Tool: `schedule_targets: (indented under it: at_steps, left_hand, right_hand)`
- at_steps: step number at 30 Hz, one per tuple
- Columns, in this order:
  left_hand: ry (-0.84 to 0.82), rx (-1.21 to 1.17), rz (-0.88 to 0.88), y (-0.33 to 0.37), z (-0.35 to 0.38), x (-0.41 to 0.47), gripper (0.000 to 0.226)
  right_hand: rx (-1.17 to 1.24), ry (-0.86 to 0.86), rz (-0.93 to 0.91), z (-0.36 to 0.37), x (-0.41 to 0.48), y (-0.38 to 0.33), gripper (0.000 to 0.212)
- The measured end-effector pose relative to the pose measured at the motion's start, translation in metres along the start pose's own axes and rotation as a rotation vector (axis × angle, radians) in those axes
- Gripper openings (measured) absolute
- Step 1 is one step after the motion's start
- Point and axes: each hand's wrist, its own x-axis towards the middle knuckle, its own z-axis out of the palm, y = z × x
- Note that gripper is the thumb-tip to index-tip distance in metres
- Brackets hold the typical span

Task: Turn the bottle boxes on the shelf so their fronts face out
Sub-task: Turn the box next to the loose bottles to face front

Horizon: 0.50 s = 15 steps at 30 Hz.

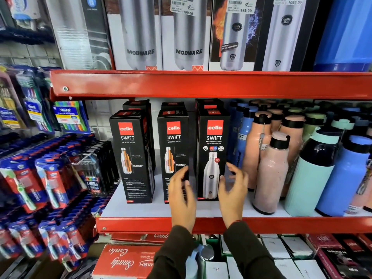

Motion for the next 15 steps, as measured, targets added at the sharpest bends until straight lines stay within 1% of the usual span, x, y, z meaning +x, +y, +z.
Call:
schedule_targets:
  at_steps: [2, 3, 5, 7, 9, 12, 15]
  left_hand:
    - [0.101, 0.014, 0.005, -0.005, -0.011, 0.009, 0.039]
    - [0.133, 0.010, -0.024, -0.008, -0.015, 0.014, 0.040]
    - [0.136, -0.024, -0.111, -0.016, -0.022, 0.021, 0.046]
    - [0.084, -0.082, -0.191, -0.024, -0.027, 0.025, 0.053]
    - [0.010, -0.160, -0.285, -0.026, -0.034, 0.028, 0.057]
    - [-0.121, -0.281, -0.453, -0.032, -0.042, 0.035, 0.053]
    - [-0.186, -0.387, -0.543, -0.043, -0.050, 0.040, 0.052]
  right_hand:
    - [0.001, -0.008, -0.115, 0.007, -0.013, -0.018, 0.036]
    - [0.002, -0.054, -0.159, 0.013, -0.019, -0.025, 0.035]
    - [-0.005, -0.189, -0.192, 0.029, -0.032, -0.036, 0.037]
    - [0.002, -0.302, -0.153, 0.045, -0.042, -0.038, 0.044]
    - [0.001, -0.367, -0.063, 0.059, -0.050, -0.036, 0.051]
    - [-0.031, -0.445, 0.122, 0.071, -0.054, -0.031, 0.060]
    - [0.002, -0.499, 0.179, 0.075, -0.052, -0.030, 0.065]
